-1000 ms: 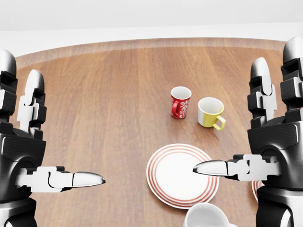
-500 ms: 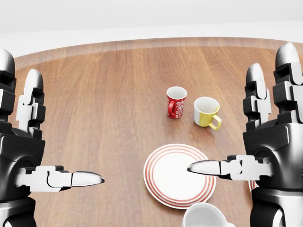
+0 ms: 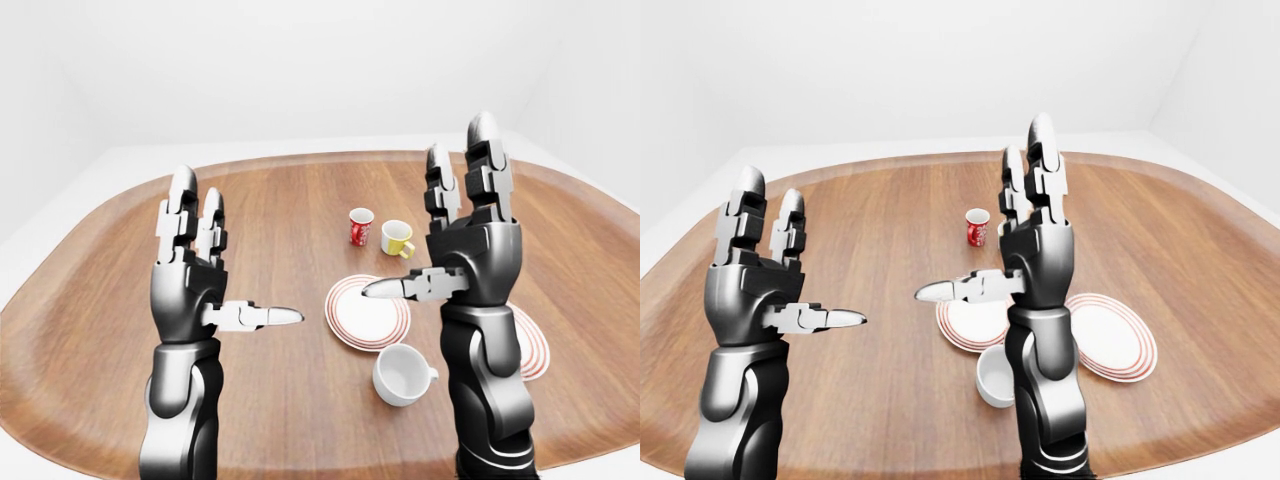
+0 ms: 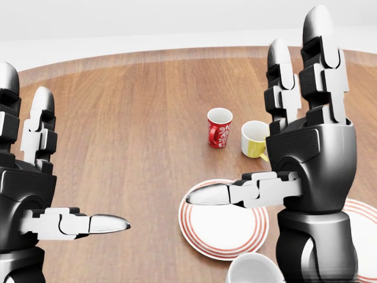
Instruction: Put the white mug on the left plate.
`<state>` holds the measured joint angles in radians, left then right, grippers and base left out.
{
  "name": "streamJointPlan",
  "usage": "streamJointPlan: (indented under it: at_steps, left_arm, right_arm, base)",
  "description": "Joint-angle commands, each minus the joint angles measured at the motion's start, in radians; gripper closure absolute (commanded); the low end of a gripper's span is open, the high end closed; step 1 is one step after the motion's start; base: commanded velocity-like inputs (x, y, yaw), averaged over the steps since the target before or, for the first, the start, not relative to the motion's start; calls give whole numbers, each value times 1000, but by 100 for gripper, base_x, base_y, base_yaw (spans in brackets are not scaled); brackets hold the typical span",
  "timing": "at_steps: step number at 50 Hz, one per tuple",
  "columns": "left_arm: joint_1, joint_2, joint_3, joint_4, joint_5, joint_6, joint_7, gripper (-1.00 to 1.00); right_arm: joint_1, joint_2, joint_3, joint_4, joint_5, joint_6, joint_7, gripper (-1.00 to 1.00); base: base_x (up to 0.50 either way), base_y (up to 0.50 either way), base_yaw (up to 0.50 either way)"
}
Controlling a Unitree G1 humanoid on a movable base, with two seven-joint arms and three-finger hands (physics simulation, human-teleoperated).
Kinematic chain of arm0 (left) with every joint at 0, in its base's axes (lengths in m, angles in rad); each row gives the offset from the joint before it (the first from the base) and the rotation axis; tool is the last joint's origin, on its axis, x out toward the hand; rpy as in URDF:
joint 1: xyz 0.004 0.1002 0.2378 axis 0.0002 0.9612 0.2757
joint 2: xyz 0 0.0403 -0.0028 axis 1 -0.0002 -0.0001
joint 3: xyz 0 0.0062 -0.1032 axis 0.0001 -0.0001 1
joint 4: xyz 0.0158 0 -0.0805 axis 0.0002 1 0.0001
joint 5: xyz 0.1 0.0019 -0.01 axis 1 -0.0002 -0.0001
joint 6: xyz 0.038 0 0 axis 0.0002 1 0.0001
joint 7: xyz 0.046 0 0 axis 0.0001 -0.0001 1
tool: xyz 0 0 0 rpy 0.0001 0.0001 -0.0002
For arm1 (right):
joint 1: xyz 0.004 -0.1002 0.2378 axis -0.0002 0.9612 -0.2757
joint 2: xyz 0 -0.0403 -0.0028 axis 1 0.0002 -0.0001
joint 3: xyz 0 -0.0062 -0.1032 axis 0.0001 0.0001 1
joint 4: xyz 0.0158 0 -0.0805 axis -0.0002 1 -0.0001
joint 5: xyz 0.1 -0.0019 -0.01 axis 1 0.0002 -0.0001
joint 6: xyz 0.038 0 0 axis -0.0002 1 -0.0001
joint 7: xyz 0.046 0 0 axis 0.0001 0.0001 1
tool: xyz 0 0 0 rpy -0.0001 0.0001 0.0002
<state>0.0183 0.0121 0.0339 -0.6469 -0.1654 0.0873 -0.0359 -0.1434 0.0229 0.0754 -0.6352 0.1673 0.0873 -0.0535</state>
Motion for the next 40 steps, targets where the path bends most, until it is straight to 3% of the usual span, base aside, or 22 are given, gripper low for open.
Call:
streamJointPlan:
  at_steps: [1, 9, 19, 40]
  left_arm:
    - [2, 0, -3, 3, 4, 0, -1, -100]
    - [1, 0, -1, 3, 4, 0, -2, -100]
    - [8, -1, -7, 1, 14, 0, -5, -100]
    - [7, -2, -8, 6, 16, 0, -6, -100]
  right_arm:
    - [-206, 4, 20, 167, -51, 0, 30, -100]
    - [-40, -31, 67, 59, -77, 0, 175, -100]
    - [198, -66, 69, -130, -93, 0, 215, -100]
    - [297, -80, -11, -260, -68, 0, 204, -100]
  base:
    - [0, 0, 0]
    - [0, 0, 0]
    - [0, 0, 0]
    - [0, 0, 0]
